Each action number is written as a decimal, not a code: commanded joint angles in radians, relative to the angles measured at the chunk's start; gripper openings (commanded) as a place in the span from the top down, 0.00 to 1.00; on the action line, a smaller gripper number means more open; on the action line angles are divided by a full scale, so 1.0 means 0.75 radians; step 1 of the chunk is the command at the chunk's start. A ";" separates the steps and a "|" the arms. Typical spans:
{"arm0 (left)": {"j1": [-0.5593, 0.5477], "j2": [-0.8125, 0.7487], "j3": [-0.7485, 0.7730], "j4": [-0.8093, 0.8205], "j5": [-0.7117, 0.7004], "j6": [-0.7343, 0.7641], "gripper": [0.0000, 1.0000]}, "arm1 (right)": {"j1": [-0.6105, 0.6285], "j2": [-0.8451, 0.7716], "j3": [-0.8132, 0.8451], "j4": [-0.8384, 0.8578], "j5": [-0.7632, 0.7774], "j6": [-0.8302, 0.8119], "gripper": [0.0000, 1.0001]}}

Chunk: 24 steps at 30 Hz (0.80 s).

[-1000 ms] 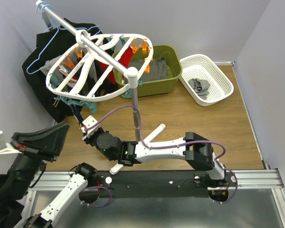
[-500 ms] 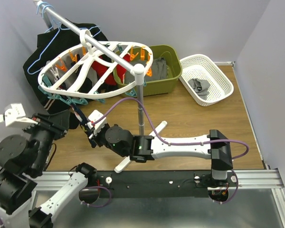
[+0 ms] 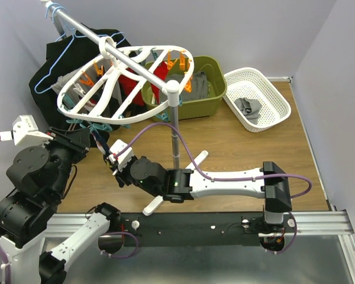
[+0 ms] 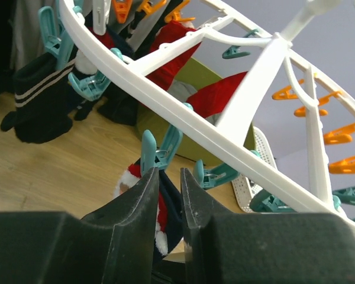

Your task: Remove the socks clipped to the hanger

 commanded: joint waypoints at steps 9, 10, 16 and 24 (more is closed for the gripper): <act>-0.007 0.048 -0.054 -0.022 -0.132 -0.043 0.45 | 0.014 -0.019 0.007 -0.035 -0.014 -0.015 0.99; -0.005 0.050 -0.060 -0.012 -0.136 -0.026 0.44 | 0.014 -0.019 0.003 -0.033 -0.014 -0.015 0.99; -0.007 0.075 -0.070 0.060 -0.198 0.023 0.39 | 0.014 -0.023 -0.003 -0.023 -0.016 -0.015 0.99; -0.007 0.093 -0.129 0.195 -0.286 0.135 0.49 | 0.018 -0.029 -0.008 -0.035 -0.010 -0.019 0.99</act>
